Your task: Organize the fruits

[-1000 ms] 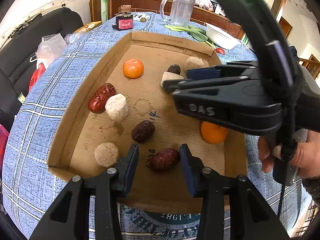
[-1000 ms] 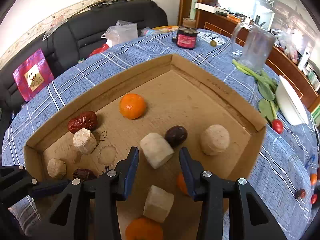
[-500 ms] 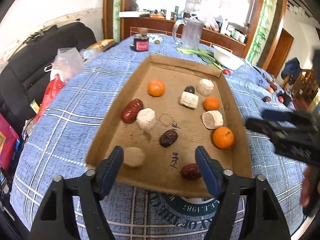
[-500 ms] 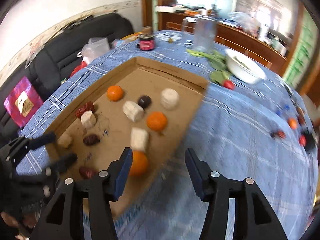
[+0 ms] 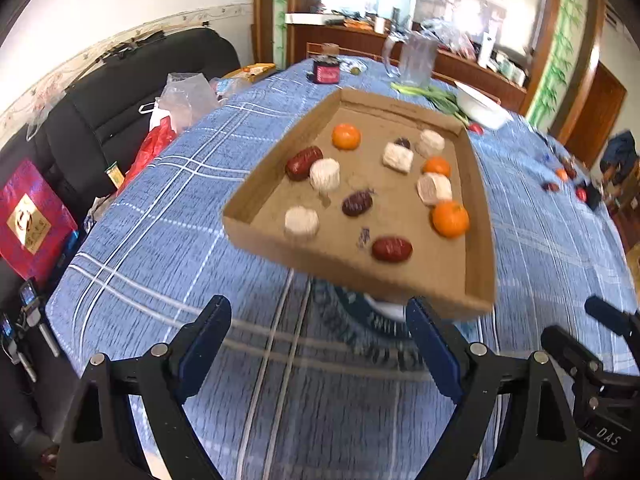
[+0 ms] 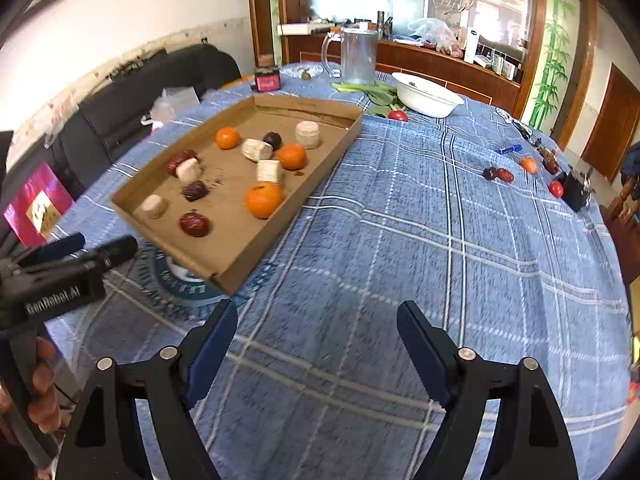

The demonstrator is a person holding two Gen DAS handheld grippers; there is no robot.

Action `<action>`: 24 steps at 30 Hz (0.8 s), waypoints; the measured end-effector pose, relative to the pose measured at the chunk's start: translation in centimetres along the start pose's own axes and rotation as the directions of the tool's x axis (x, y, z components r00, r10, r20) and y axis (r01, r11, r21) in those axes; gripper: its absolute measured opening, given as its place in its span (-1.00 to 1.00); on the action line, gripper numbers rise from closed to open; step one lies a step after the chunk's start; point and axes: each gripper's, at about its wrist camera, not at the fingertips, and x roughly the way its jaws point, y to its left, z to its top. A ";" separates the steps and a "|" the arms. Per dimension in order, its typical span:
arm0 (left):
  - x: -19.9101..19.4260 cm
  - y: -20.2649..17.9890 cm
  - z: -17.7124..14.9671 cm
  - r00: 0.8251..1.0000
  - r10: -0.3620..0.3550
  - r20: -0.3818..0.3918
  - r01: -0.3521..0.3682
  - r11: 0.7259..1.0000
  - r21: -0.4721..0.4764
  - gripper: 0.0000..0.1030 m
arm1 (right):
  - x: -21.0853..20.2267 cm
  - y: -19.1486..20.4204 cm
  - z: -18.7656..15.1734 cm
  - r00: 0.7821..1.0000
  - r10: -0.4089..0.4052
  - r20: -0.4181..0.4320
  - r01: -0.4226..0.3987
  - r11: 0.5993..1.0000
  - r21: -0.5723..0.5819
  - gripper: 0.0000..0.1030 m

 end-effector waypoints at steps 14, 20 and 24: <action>-2.9 -0.4 -0.7 0.986 -0.052 0.158 0.027 0.987 0.156 0.80 | -3.6 2.9 -1.2 0.971 -0.188 0.145 0.179 0.981 0.075 0.75; -3.9 -0.3 -1.1 0.969 -0.032 0.246 -0.008 0.987 0.160 0.80 | -4.5 3.1 -1.8 0.959 -0.241 0.146 0.225 0.967 0.117 0.77; -4.0 -0.2 -1.2 0.971 -0.044 0.236 -0.004 0.980 0.198 0.80 | -4.6 2.8 -2.3 0.959 -0.257 0.120 0.240 0.960 0.142 0.78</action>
